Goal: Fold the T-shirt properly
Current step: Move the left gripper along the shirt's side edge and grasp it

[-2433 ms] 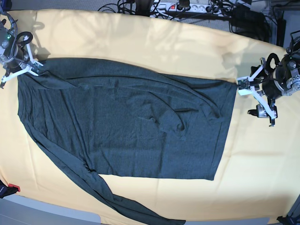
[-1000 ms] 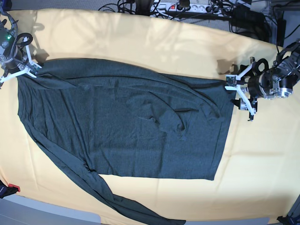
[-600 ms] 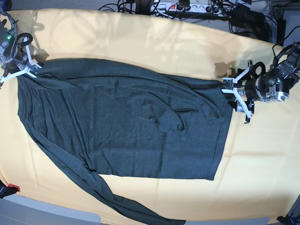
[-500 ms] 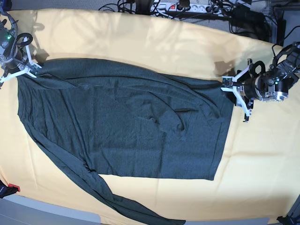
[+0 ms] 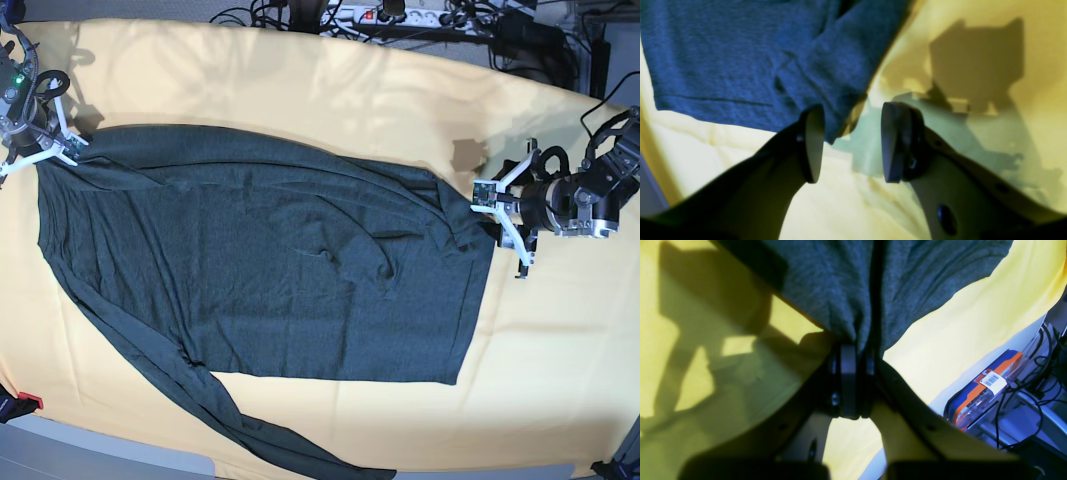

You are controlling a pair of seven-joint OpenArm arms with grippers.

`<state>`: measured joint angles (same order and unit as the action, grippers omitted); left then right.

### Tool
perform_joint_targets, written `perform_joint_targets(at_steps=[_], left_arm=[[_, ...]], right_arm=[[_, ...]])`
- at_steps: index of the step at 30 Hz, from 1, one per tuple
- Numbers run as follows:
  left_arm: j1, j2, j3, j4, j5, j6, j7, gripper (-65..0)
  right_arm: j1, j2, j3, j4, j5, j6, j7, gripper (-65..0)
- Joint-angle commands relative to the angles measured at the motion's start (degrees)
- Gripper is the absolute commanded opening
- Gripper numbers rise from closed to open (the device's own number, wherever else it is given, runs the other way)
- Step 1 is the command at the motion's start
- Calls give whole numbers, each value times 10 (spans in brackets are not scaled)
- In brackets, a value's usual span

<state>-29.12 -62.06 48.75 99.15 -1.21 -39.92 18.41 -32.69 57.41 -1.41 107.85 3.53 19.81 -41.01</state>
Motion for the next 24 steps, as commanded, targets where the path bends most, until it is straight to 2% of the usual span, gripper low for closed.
perform_joint_targets(at_steps=[1,7,9,18,24], left_arm=[[-10,-11,-7,2,-9,2,-4,-364],[-11,-4,-7,-19,-8,-1,-13,-364],[-11,6,-7,-26,-8,22,-13,-364],[-12,68,-7,-62,-8,31,-13,-364],[-14,71,-7,-64,-8,30,-12,-364]], right_arm=[[2,13,8,7,-5,-8,-2,-650],[2,13,8,7,-5,-9,-2,-650],[2,13,8,7,-5,-17,-2,-650],[2,13,8,8,-5,-21,-2,-650],[2,13,8,8,-5,-21,-2,-650]])
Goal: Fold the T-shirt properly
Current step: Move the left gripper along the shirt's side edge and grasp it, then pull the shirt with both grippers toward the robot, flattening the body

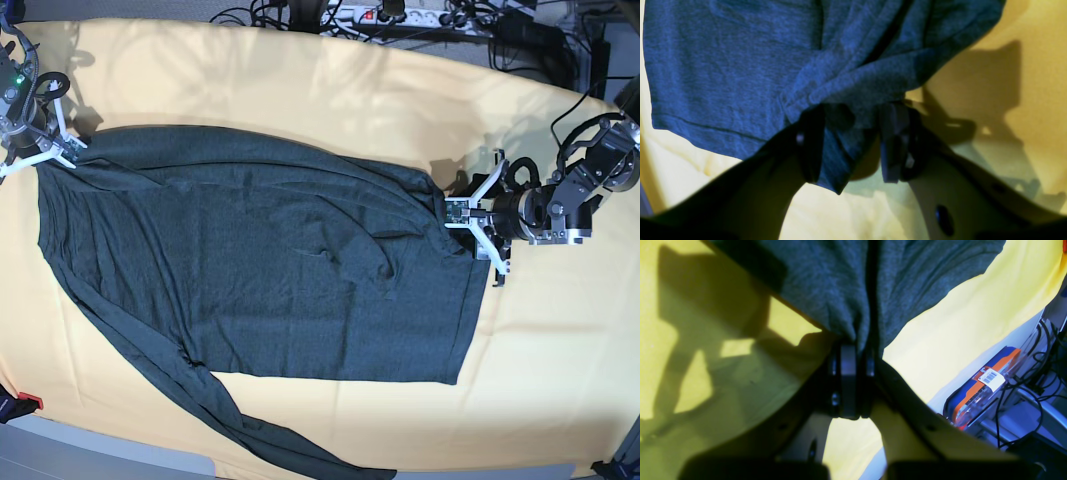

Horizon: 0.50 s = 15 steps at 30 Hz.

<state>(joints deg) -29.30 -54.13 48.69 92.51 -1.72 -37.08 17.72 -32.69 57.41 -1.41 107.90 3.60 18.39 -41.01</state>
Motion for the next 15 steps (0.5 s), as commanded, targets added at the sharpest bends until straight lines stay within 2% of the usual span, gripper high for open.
perform_joint_targets(at_steps=[1,3,4,6,7,12,15], left_arm=[[-12,-8,-7,0,-3,2,-5,-364],[-12,-8,-7,-8,-3,-1,-6,-376],[-12,-8,-7,-14,-2,-7,-5,-421],[-12,-8,-7,-22,11,-9,-6,-591],[-12,-8,-7,-23,12,-8,-5,-650],[-34,-17,-7,-8,10,16,12,-650],[-53,-36,-7,28,-9,21,30,-650]], right_arm=[[2,13,8,7,-6,-7,-2,-650],[2,13,8,7,-6,-7,-2,-650],[2,13,8,7,-6,-7,-2,-650],[2,13,8,7,-6,-7,-2,-650],[2,13,8,7,-6,-7,-2,-650],[3,14,8,7,-6,-7,-2,-650],[3,13,8,7,-6,-5,-2,-650]])
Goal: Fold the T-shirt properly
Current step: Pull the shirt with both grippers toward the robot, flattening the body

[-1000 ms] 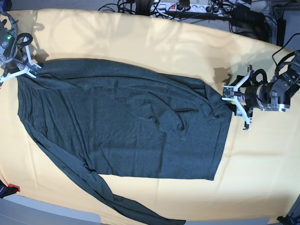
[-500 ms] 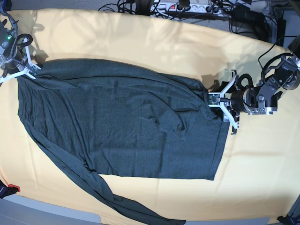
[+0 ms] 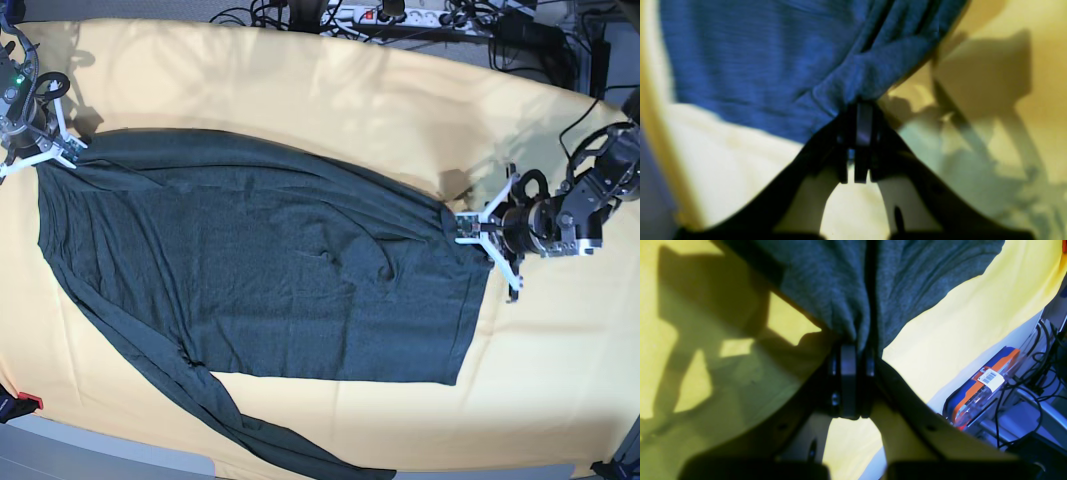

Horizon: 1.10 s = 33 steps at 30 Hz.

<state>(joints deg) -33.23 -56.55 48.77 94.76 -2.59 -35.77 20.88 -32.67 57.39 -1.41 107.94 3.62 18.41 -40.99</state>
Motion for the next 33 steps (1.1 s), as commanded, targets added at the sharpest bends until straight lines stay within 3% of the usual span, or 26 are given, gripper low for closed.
perform_joint_targets(at_steps=[1,7,13,21,26,33], left_arm=[[-18,-21,-8,17,-14,6,1,-650],[-20,-83,-8,75,-60,-42,1,-650],[-15,-117,-8,79,-108,-42,1,-650],[38,-147,-8,81,-113,-42,1,-650],[64,-163,-8,99,-110,-42,1,-650],[88,-198,-8,160,-89,-42,-1,-650]], right_arm=[[3,14,8,7,-6,-2,-2,-650],[3,14,8,17,-6,31,-3,-650],[1,16,15,55,0,63,-14,-650],[1,15,43,77,99,129,-77,-650],[-23,15,103,112,204,180,-110,-650],[-120,15,184,124,217,216,-118,-650]])
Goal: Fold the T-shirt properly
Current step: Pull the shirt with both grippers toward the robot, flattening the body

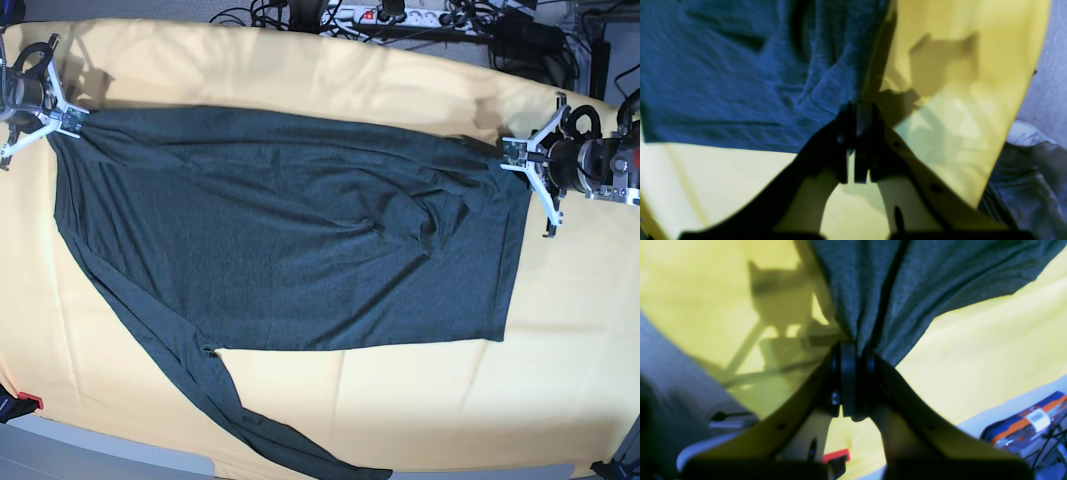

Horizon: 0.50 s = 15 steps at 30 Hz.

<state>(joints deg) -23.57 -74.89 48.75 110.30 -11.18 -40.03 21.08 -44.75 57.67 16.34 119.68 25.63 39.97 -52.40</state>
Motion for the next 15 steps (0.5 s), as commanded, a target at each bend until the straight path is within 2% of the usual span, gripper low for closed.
perform_joint_targets(at_steps=[1,10,15], left_arm=[[-9,-20,-7,13,-3,0,-3,-650],[29,-78,-7,49,0,0,-23,-650],[59,-82,-7,55,1,0,-22,-650]], right_arm=[[-13,12,19,7,7,0,-4,-650],[-158,12,146,15,61,0,-4,-650],[-194,11,160,37,61,0,-1,-650]])
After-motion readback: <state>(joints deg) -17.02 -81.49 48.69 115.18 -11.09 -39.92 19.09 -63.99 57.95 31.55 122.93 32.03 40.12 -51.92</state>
